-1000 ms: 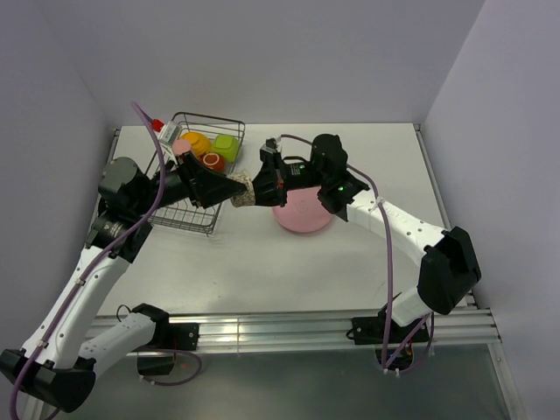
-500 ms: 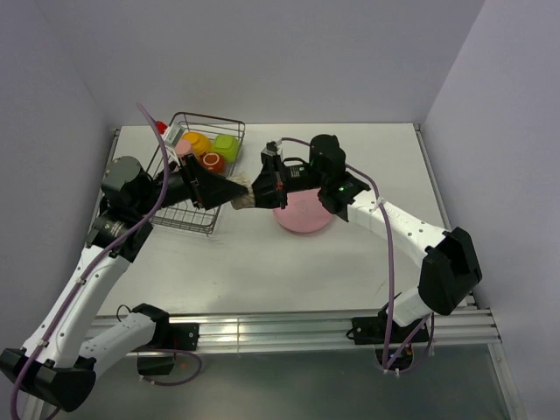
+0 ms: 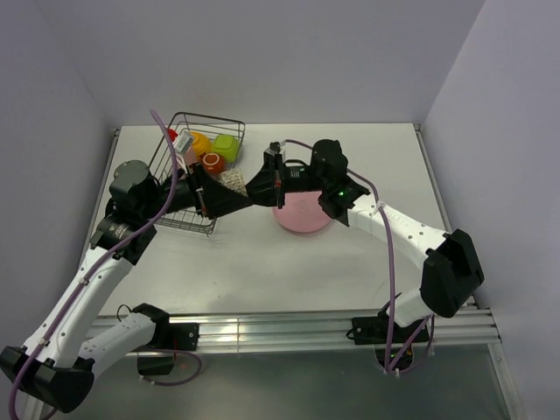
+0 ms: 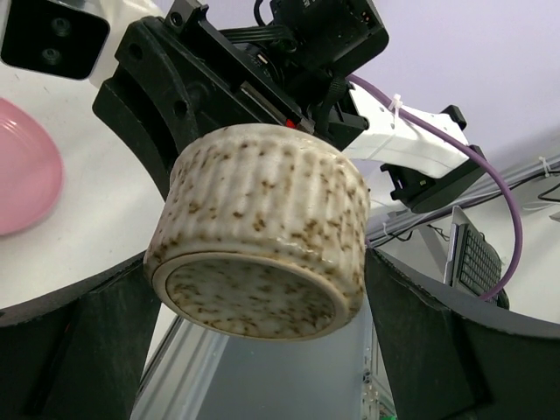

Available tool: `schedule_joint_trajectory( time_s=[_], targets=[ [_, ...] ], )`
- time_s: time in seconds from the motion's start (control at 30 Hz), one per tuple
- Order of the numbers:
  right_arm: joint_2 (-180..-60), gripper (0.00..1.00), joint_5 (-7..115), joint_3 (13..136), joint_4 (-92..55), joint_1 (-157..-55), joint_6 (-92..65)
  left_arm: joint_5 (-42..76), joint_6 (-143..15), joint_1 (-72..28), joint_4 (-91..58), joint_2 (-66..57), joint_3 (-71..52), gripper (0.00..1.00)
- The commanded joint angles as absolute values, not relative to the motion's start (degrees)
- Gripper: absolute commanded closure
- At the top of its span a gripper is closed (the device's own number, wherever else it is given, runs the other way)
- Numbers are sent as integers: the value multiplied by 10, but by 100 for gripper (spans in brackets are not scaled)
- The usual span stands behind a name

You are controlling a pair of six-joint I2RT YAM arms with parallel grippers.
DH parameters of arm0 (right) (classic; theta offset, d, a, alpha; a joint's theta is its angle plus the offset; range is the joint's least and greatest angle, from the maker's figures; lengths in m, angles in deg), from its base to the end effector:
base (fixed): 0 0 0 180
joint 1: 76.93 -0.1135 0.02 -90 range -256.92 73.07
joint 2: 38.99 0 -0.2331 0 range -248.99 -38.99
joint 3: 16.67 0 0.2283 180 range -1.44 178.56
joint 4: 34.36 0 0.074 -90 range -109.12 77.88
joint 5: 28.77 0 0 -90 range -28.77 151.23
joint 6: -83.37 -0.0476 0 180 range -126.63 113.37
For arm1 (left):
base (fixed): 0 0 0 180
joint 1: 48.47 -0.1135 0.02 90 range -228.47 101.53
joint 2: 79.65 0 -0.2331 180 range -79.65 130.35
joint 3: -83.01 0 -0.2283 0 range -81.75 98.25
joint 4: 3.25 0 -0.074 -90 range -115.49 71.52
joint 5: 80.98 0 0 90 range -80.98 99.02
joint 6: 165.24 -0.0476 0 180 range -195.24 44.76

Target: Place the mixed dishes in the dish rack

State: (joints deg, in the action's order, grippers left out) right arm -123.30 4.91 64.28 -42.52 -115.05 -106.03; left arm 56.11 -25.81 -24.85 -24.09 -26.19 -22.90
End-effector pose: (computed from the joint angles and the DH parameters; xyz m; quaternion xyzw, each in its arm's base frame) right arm 0.2311 0.2317 0.3405 -0.0052 -0.6905 -0.7206 0.0626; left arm 0.1705 -0.1126 0.3808 0.1298 0.6960 -0.6125 0.3515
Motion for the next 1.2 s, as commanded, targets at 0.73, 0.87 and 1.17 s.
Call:
schedule_joint_trajectory(
  time_s=[0.73,0.87,1.17],
  targets=[
    [-1161,100,48,576,-458,-1139,-1058,532,-286,-248,-247,-268,-190,12],
    [-1167,100,46,583,-456,-1138,-1056,535,-277,-248,-236,-268,-193,15],
    [-1165,100,49,577,-454,-1130,-1053,544,-268,-247,-224,-260,-193,41]
  ],
)
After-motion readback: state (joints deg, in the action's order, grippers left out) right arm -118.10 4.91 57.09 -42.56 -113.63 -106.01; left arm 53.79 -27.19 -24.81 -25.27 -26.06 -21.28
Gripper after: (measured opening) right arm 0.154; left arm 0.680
